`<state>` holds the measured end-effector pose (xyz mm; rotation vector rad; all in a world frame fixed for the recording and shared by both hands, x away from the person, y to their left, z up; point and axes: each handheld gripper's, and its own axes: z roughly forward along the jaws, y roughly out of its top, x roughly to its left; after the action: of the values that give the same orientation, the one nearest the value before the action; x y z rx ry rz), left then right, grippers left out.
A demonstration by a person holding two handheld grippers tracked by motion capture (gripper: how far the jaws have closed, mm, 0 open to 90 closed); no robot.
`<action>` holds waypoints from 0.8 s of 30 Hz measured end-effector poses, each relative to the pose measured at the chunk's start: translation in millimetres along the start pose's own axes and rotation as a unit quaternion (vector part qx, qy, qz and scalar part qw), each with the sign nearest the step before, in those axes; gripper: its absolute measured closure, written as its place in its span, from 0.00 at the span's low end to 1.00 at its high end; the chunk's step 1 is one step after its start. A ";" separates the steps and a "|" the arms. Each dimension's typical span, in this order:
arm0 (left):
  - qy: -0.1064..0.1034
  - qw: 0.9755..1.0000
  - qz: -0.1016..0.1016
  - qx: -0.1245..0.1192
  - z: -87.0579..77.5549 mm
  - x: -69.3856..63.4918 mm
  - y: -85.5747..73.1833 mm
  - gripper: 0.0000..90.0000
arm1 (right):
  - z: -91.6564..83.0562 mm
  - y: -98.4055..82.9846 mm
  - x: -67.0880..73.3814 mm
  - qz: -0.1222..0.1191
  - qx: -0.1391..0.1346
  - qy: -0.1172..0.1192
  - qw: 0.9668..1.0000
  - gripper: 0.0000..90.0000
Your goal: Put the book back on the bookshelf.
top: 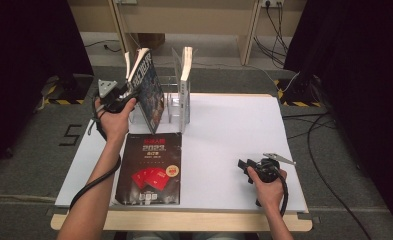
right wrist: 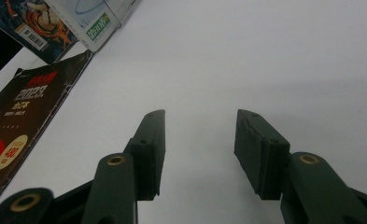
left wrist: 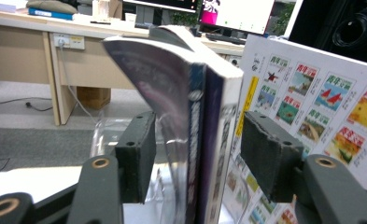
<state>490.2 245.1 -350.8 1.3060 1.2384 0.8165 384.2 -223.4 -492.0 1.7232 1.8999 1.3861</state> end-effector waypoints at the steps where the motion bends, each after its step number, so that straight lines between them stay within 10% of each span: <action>1: -0.006 1.000 -0.005 0.001 -3.1 0.7 -1.6 0.51 | 0.4 -0.3 0.9 0.002 0.001 0.000 1.000 0.60; 15: -0.026 0.999 0.002 0.045 -25.4 -5.8 -31.5 0.95 | 2.5 -2.0 2.7 -0.001 0.007 -0.001 1.000 0.60; 24: -0.016 0.998 -0.002 0.067 -14.3 -9.8 -48.4 0.99 | 2.0 -2.0 0.5 0.000 0.007 -0.002 1.000 0.60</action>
<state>464.8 231.9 -393.5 1.4168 1.2884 0.7174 384.1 -221.8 -494.4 1.7312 1.9127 1.3702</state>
